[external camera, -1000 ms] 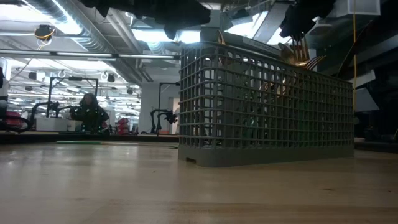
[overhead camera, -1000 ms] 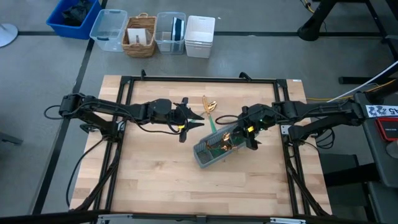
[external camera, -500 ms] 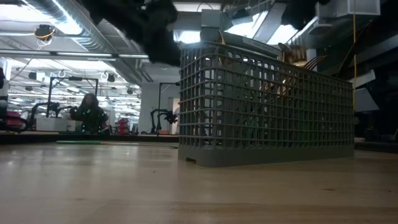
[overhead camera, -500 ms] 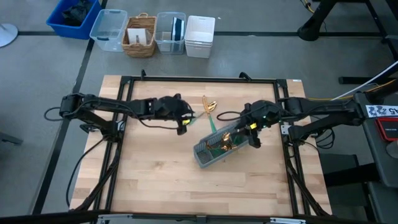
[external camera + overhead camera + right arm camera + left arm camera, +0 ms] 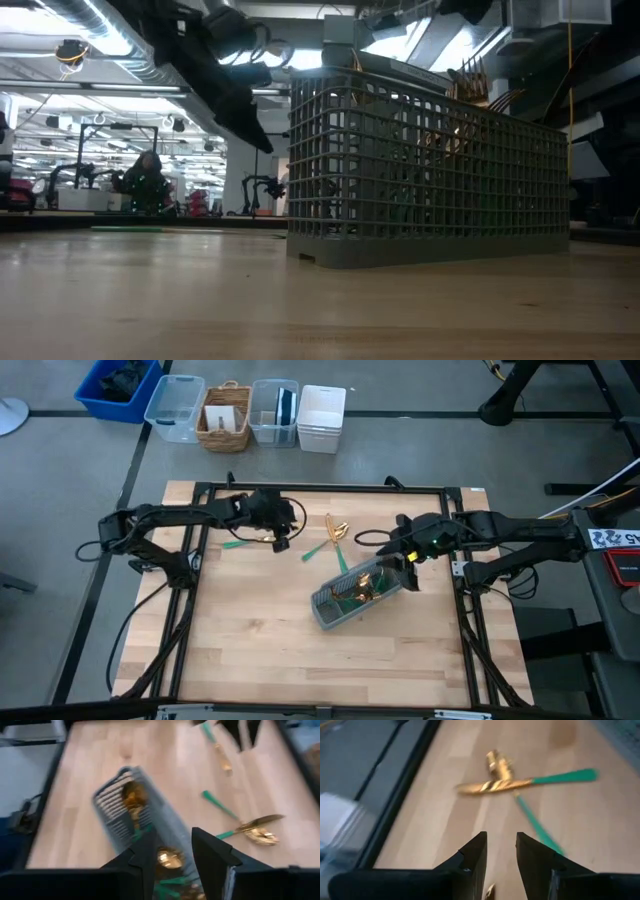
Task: Sort silverware
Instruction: Put the gold knife into the gray silverware organizer
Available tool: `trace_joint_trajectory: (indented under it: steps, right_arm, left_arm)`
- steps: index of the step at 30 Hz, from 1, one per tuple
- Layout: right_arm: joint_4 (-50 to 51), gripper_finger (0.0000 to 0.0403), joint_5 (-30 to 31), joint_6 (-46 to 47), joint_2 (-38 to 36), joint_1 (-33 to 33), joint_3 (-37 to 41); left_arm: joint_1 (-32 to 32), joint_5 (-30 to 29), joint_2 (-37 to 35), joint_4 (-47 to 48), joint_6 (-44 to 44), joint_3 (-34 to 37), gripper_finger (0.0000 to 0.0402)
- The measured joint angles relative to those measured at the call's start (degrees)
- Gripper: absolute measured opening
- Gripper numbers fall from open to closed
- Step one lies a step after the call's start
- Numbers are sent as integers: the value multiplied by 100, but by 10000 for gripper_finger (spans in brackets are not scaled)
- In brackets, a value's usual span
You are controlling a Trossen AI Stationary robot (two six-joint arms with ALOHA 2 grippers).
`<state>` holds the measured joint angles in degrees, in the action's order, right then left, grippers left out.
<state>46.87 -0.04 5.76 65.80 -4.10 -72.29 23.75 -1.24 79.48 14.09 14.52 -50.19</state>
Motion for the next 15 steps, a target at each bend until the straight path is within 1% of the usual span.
trace_joint_trajectory:
  steps: [4, 6, 8, 10, 15]
  right_arm:
    - [-244, 124, 715, -28, 11, 0, 0]
    - [-456, 124, 1001, -80, 11, 0, -3]
    - [-684, 124, 1158, -181, 11, 4, -4]
    - [-1024, 124, 1310, -145, 22, 11, -5]
    - [-1941, 124, 1375, 185, 286, 349, -13]
  left_arm:
    - [287, 1014, 319, -577, 726, 4, 96]
    - [372, 1353, 543, -888, 1206, 2, 96]
    - [415, 1479, 769, -1166, 1486, 7, 96]
    - [417, 1492, 957, -1329, 1549, 7, 96]
    - [372, 1499, 1207, -1256, 1222, 7, 95]
